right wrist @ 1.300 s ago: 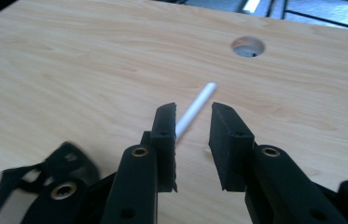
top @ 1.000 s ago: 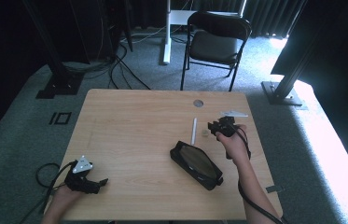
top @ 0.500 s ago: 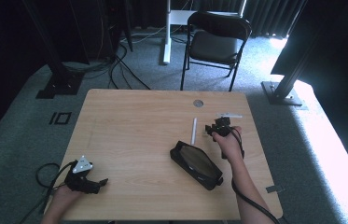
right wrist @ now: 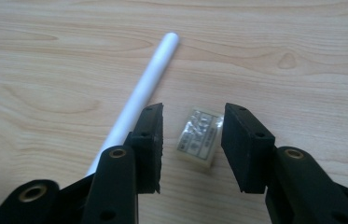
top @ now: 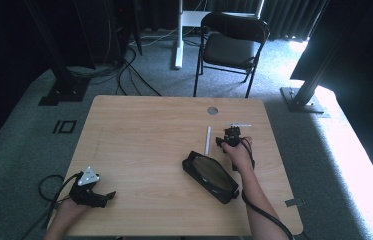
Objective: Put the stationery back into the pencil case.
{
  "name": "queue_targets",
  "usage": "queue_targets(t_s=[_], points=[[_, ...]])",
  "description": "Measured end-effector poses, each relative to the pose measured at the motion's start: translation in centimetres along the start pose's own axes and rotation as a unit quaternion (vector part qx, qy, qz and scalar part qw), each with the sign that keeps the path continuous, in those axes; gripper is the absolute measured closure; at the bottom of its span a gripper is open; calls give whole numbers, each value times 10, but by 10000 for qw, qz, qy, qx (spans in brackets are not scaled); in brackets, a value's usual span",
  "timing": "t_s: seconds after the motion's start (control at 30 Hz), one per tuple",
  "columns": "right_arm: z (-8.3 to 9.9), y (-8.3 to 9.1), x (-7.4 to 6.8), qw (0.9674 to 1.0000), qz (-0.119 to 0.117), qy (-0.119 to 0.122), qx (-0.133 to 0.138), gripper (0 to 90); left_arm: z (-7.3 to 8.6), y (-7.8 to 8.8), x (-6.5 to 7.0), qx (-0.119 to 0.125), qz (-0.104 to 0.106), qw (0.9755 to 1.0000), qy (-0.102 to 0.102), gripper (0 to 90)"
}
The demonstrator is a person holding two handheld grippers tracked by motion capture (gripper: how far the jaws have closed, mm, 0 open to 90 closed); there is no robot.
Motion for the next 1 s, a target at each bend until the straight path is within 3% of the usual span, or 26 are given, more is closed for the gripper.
queue_targets(t_s=[0.33,0.67,1.0], points=[[5,-10,3,9998,121,-19,-176,628,0,0,0,0,0,10000,0,20],[7,-11,5,9992,227,194,-264,678,0,0,0,0,-1,10000,3,20],[7,1,8,9995,76,174,-266,683,0,0,0,0,0,10000,3,20]])
Point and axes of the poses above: each handheld gripper's, and its own axes: y roughly backward along the jaws, z roughly out of its underside, x roughly to its right, the point moved 5 cm from there along -y, roughly forward along the jaws, and after that the axes turned 12 degrees about -z, right-handed, at the moved point
